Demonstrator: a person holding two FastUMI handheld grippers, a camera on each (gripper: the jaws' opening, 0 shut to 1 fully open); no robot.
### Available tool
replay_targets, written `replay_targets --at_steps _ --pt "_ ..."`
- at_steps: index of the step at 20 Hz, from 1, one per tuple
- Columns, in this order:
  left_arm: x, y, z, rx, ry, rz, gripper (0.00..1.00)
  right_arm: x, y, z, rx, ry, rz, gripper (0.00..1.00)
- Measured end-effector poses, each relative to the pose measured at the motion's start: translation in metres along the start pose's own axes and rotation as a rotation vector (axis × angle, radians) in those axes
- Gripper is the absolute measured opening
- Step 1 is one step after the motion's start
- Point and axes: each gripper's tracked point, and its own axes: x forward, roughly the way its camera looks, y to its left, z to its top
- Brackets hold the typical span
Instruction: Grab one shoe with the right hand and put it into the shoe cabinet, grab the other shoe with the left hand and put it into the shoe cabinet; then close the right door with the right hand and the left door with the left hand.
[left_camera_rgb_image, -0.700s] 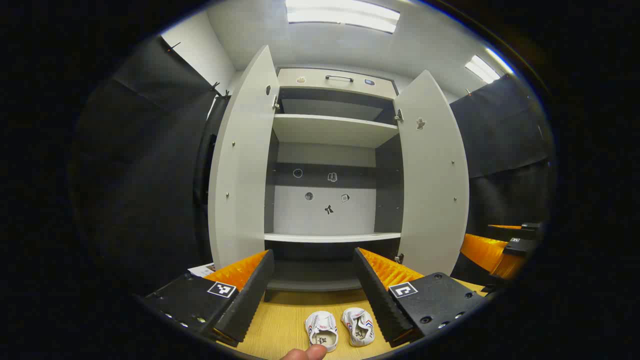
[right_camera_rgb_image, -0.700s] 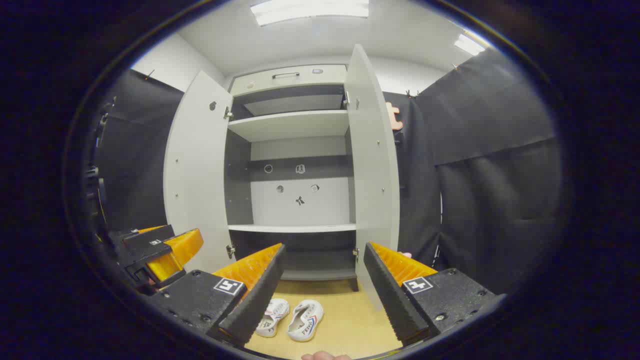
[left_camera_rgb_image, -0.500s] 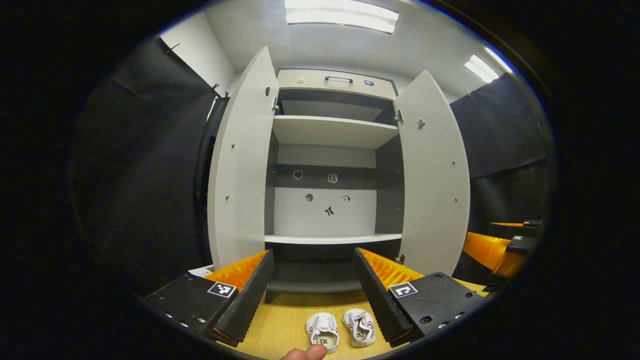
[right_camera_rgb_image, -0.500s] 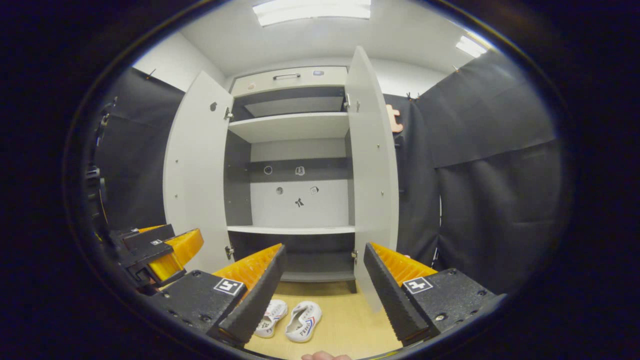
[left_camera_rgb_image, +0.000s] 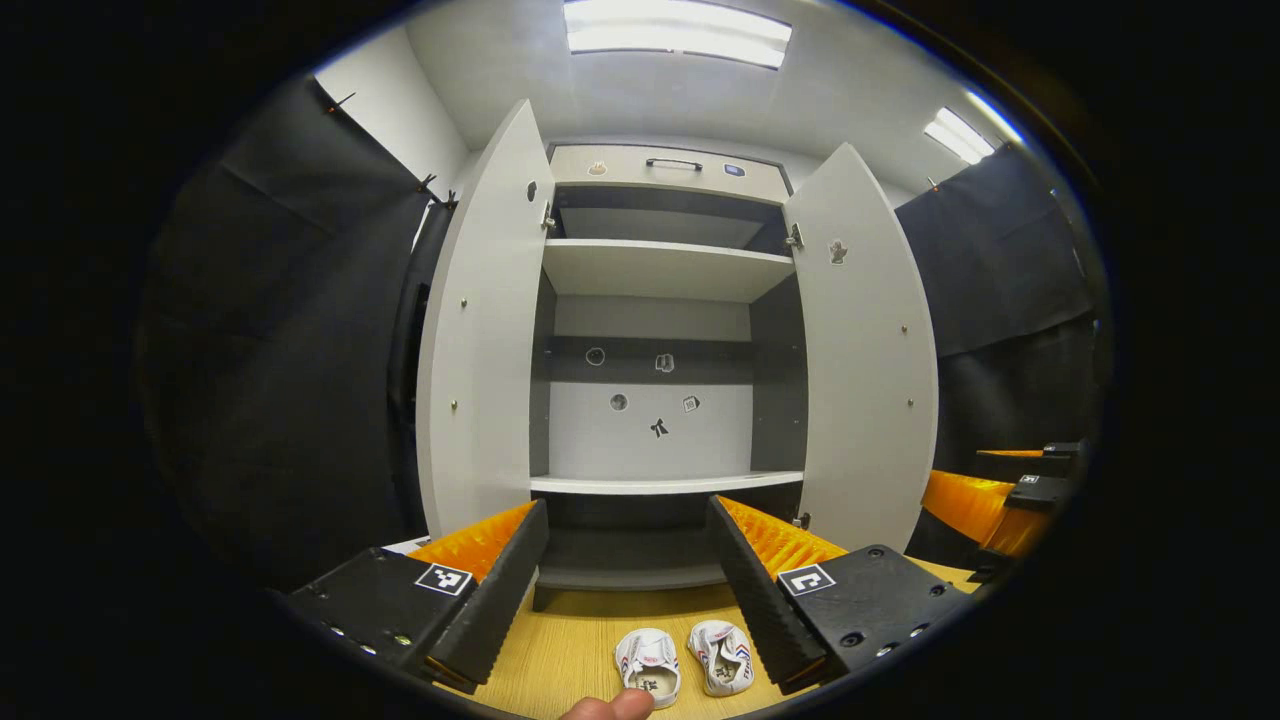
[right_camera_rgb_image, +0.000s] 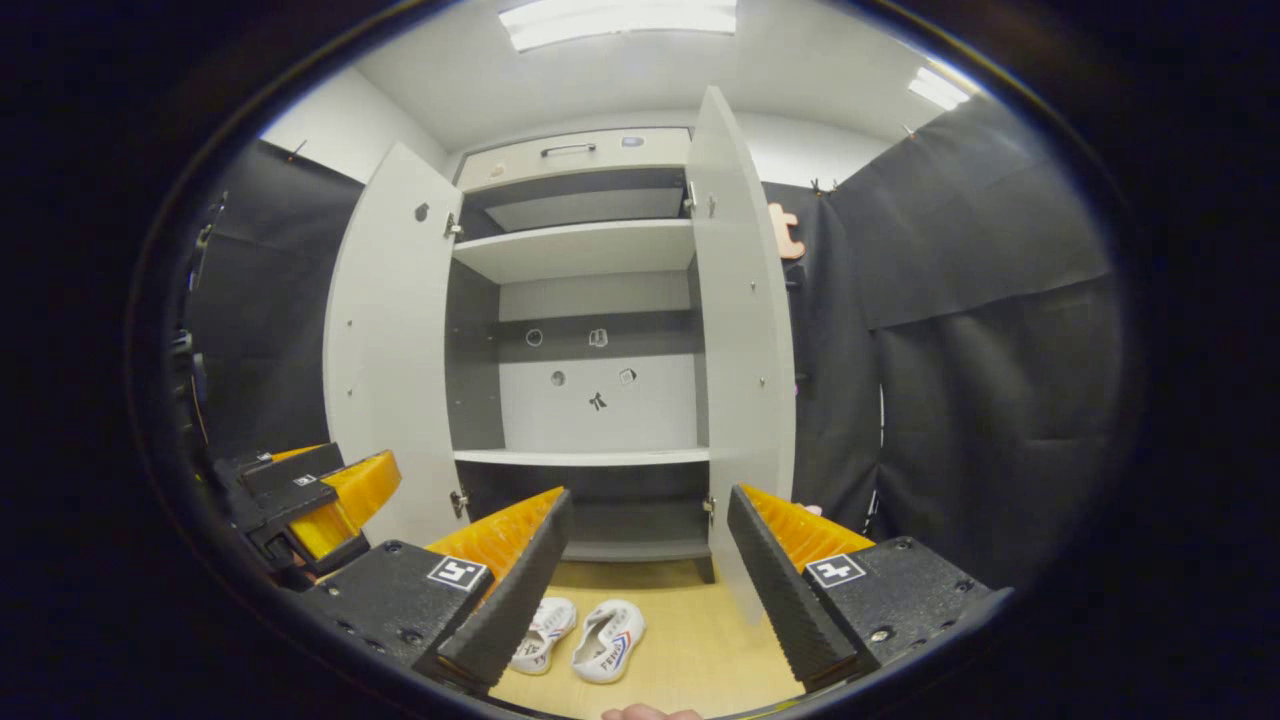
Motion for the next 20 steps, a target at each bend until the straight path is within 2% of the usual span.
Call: replay_targets --at_steps 6,7,8,9,10,13,15,16,17,20 --pt "-0.004 0.002 0.005 0.007 -0.012 0.002 0.95 -0.004 -0.004 -0.001 -0.012 -0.004 -0.011 1.00" --pt "-0.004 0.003 0.004 0.007 -0.012 0.005 0.95 -0.004 -0.002 -0.003 -0.013 -0.001 -0.009 0.96" --pt "-0.005 0.004 0.004 0.007 -0.010 0.007 0.95 -0.003 -0.002 -0.005 -0.013 0.006 -0.009 1.00" --pt "-0.005 0.005 0.004 0.006 -0.011 0.009 0.95 -0.003 -0.001 -0.008 -0.013 0.015 -0.006 0.96" --pt "-0.005 0.007 0.005 0.007 -0.011 0.012 0.95 -0.003 0.000 -0.010 -0.013 0.020 -0.006 1.00" --pt "-0.007 0.011 0.008 0.016 -0.015 0.019 0.95 0.002 0.003 -0.021 -0.016 0.038 -0.004 1.00" --pt "-0.008 0.016 0.007 0.025 -0.018 0.027 0.95 0.009 0.008 -0.040 -0.016 0.077 0.011 0.97" --pt "-0.008 0.017 0.007 0.029 -0.016 0.029 0.95 0.013 0.012 -0.055 -0.018 0.113 0.022 1.00" --pt "-0.008 0.019 0.006 0.033 -0.016 0.033 0.95 0.017 0.018 -0.070 -0.015 0.149 0.040 0.97" --pt "-0.008 0.029 -0.001 0.046 0.000 0.054 0.95 0.035 0.044 -0.117 -0.003 0.259 0.118 1.00"
